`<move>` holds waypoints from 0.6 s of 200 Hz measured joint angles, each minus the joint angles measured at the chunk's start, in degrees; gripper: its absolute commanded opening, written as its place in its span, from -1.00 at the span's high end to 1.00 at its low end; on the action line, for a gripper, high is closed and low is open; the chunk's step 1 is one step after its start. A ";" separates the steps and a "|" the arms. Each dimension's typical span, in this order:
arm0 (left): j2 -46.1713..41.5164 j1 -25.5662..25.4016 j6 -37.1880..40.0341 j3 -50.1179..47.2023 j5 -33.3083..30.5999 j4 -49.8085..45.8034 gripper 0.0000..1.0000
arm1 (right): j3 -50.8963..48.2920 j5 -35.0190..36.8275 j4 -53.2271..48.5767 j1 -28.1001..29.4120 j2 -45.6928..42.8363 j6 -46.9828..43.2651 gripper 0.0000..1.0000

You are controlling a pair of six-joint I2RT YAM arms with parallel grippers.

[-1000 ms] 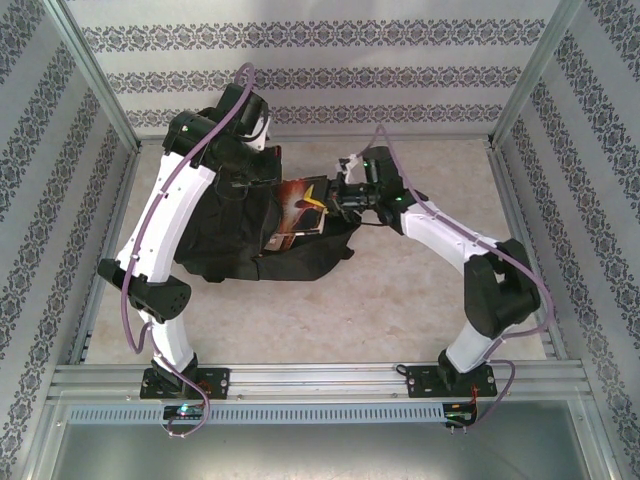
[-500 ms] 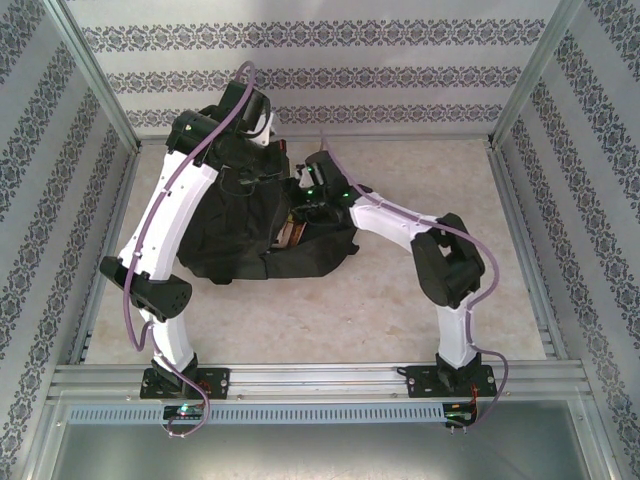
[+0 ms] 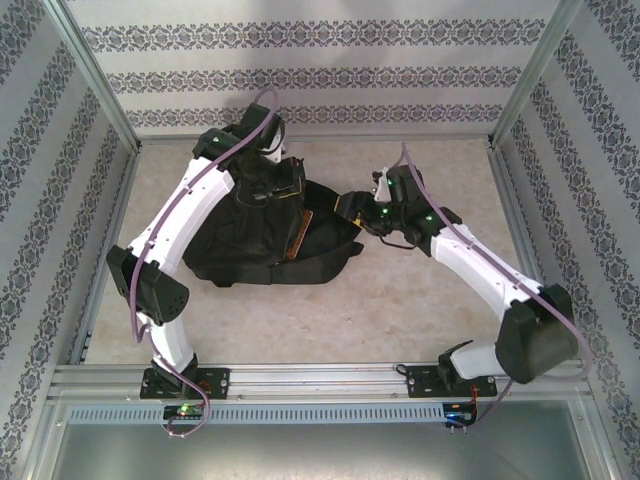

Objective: Pack the student bag

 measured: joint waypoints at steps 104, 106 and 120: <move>8.26 -0.59 -1.40 0.31 -1.81 7.06 -0.33 | 11.80 -3.37 -16.68 8.81 2.14 -29.16 0.29; 7.43 -0.50 -1.51 -0.44 -1.97 7.19 -0.33 | 12.17 -3.61 -17.05 8.87 2.49 -29.40 0.28; 0.87 0.24 -2.60 -5.97 -3.58 8.24 -0.35 | 15.17 -4.96 -19.78 9.53 6.19 -31.58 0.25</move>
